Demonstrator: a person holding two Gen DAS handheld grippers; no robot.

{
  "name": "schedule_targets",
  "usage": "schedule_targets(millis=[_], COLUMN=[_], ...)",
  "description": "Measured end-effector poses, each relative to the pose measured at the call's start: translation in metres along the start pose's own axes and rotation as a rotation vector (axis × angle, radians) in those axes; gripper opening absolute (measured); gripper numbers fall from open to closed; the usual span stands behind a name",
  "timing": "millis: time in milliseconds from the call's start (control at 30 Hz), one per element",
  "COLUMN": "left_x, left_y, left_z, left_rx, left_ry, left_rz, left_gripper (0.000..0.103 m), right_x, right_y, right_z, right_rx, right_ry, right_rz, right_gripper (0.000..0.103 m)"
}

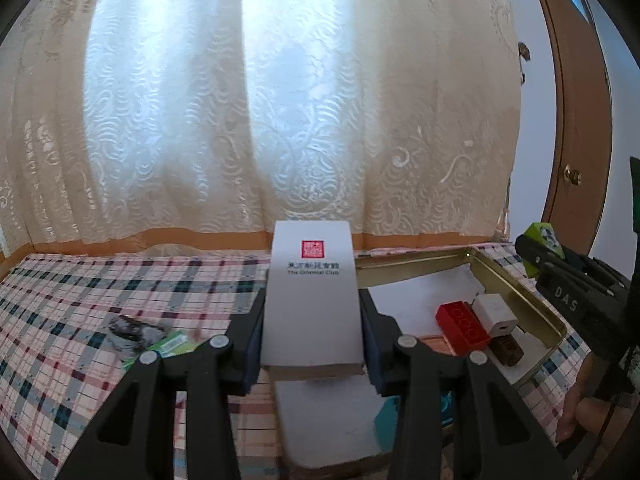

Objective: Organize rigid objects
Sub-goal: 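Carry the white box and green brick toward the gold tin tray with both tools, then open the left tool to drop the white box while the right tool releases the green brick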

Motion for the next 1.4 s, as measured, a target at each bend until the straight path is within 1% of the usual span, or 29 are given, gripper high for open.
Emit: schedule_targets(millis=[167, 367, 433, 567, 700, 833, 933, 967, 1000, 1033, 1067, 1100, 1167, 1233, 1333, 1400], left_x=[0.005, 0.002, 0.002, 0.003, 0.006, 0.009, 0.011, 0.012, 0.012, 0.012, 0.01, 0.007, 0.002, 0.001, 0.004, 0.005], left_y=[0.018, 0.031, 0.037, 0.049, 0.057, 0.059, 0.062, 0.062, 0.062, 0.061, 0.055, 0.05, 0.038, 0.035, 0.035, 0.035], left_z=[0.017, 0.032, 0.036, 0.038, 0.038, 0.037, 0.033, 0.034, 0.034, 0.034, 0.035, 0.034, 0.033, 0.031, 0.025, 0.021], left_rx=[-0.011, -0.023, -0.043, -0.079, -0.096, -0.104, -0.117, -0.128, -0.133, -0.136, -0.135, -0.153, -0.156, -0.149, -0.152, -0.167], left_ry=[0.015, 0.031, 0.047, 0.049, 0.046, 0.053, 0.053, 0.063, 0.07, 0.071, 0.067, 0.063, 0.06, 0.063, 0.051, 0.05], left_rz=[-0.051, -0.074, -0.084, -0.128, -0.161, -0.173, -0.185, -0.182, -0.184, -0.18, -0.149, -0.114, -0.05, -0.052, -0.059, -0.061], left_gripper=[0.041, 0.041, 0.041, 0.041, 0.041, 0.041, 0.042, 0.045, 0.063, 0.083, 0.092, 0.103, 0.103, 0.103, 0.103, 0.103], right_x=[0.005, 0.006, 0.008, 0.011, 0.013, 0.014, 0.015, 0.015, 0.016, 0.016, 0.016, 0.016, 0.012, 0.01, 0.008, 0.008], right_y=[0.019, 0.029, 0.035, 0.043, 0.047, 0.047, 0.046, 0.047, 0.047, 0.047, 0.046, 0.042, 0.035, 0.029, 0.023, 0.021], right_z=[0.002, 0.01, 0.013, 0.011, -0.007, -0.019, -0.019, -0.018, -0.017, -0.016, -0.015, -0.013, -0.008, -0.004, -0.003, -0.006], right_rx=[0.013, 0.037, 0.024, -0.059, -0.111, -0.138, -0.159, -0.172, -0.178, -0.175, -0.17, -0.156, -0.135, -0.119, -0.119, -0.113], right_ry=[-0.02, -0.028, -0.02, 0.019, -0.026, -0.058, -0.041, -0.032, -0.026, -0.019, -0.015, -0.008, 0.006, 0.02, 0.032, 0.025], right_rz=[-0.051, -0.066, -0.087, -0.13, -0.154, -0.161, -0.155, -0.159, -0.163, -0.164, -0.159, -0.143, -0.102, -0.071, -0.04, -0.027], right_gripper=[0.034, 0.034, 0.034, 0.034, 0.034, 0.035, 0.035, 0.036, 0.042, 0.055, 0.062, 0.068, 0.072, 0.078, 0.079, 0.079])
Point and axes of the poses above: each gripper's, at about its wrist camera, not at the fingertips, and y roughly the way its jaws point, z to its right, x to its underside, the point moved 2 cm from there along y, roughly the way its jaws point, and after that the axes turned 12 degrees about -y, right-handed, at the moved point
